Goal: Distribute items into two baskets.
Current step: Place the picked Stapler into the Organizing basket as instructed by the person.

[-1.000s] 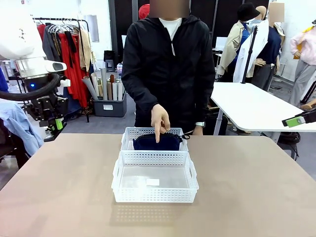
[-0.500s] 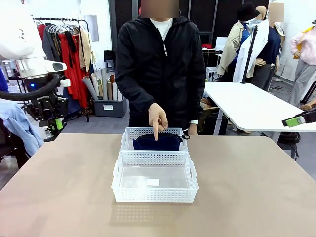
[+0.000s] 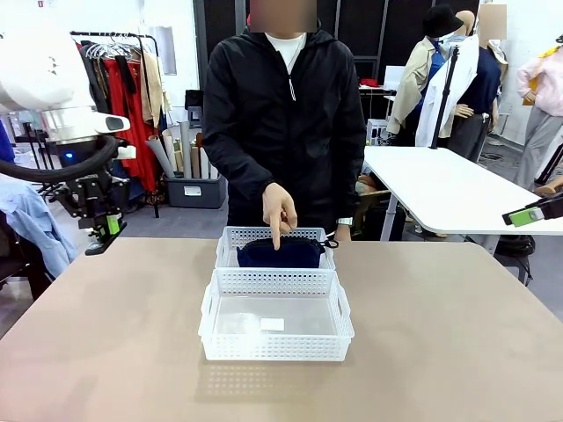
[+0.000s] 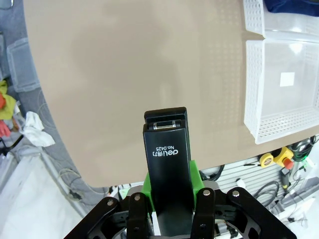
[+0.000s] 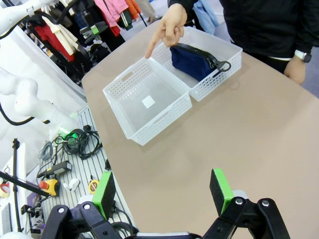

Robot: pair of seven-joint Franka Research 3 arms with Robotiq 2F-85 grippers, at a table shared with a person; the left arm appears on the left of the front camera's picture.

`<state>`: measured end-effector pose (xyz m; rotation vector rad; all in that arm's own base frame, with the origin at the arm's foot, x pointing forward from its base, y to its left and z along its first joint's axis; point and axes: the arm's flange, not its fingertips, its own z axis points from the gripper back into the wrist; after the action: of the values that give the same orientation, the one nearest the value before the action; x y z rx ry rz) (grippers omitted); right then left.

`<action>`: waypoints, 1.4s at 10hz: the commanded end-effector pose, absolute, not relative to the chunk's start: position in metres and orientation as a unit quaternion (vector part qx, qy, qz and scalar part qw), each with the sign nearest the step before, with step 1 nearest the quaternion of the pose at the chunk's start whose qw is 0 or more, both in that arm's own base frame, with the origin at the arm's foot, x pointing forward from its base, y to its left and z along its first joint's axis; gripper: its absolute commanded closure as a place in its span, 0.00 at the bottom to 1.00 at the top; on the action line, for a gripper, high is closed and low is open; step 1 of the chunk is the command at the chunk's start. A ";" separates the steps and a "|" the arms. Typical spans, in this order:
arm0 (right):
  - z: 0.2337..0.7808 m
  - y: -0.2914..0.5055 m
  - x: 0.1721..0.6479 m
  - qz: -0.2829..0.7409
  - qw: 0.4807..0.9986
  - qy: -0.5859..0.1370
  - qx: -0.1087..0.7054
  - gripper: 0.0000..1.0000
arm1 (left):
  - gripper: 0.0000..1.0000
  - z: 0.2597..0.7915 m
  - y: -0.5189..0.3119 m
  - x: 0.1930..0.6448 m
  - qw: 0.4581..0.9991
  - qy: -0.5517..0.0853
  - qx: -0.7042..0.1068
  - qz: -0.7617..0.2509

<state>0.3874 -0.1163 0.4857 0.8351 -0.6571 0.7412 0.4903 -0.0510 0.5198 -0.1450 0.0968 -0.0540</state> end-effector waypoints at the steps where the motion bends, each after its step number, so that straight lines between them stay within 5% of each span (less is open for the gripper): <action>1: 0.488 -0.115 0.388 0.342 0.796 -0.309 0.391 0.00 | 0.88 0.528 -0.064 0.497 0.994 0.048 -0.074 -0.065; 4: 0.488 -0.115 0.388 0.342 0.796 -0.309 0.391 0.00 | 0.88 0.536 -0.096 0.472 0.978 0.050 -0.134 -0.151; 14: 0.488 -0.115 0.388 0.342 0.796 -0.309 0.391 0.00 | 0.88 0.495 -0.231 0.456 0.925 0.068 -0.124 -0.352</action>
<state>0.3875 -0.1162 0.4856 0.8348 -0.6565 0.7411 0.4484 -0.2292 0.4939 -0.2324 0.1419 -0.6618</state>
